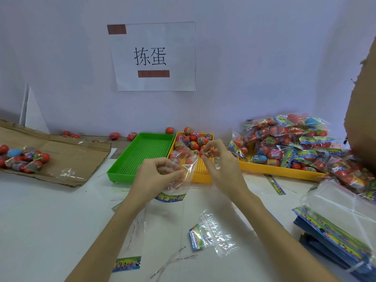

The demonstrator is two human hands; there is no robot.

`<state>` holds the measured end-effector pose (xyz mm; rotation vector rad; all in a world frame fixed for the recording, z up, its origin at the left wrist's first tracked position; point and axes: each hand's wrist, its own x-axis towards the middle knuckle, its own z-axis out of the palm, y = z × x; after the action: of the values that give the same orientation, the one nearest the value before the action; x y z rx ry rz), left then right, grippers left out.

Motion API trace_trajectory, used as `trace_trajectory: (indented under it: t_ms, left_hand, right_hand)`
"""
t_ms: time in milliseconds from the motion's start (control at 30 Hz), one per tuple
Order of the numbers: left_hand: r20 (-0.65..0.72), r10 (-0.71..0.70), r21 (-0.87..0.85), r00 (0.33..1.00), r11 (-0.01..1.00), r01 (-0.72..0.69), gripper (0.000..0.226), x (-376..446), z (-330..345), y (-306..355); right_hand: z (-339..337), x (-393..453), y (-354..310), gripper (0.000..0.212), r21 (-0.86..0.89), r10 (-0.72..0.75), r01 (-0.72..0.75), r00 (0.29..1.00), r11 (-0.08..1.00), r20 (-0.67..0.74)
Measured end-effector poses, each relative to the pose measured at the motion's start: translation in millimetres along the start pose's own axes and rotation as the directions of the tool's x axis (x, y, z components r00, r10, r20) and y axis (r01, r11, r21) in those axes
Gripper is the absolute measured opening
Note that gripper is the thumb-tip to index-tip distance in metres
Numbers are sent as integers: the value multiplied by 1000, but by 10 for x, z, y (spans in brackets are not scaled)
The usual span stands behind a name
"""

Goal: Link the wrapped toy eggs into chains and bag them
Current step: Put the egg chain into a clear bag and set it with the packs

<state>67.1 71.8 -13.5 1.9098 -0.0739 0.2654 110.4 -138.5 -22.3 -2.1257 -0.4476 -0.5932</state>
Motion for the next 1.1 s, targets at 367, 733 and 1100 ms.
trace_trajectory:
  t_ms: [367,733,1100]
  left_hand:
    - [28,1,-23,1000,1000,0,14,2,1,-4]
    - [52,147,54,988,987,-150,24,-15,66,38]
    - [13,205,51,979,977,-205,24,-62,83,110]
  right_hand:
    - [-51,13,-89,31,-36,69,-79,974,996,-214]
    - [-90,0,-381,38,248,-154,143,988,958,22]
    - [-21,-51,-446,21,290,-90,39,982,956,164]
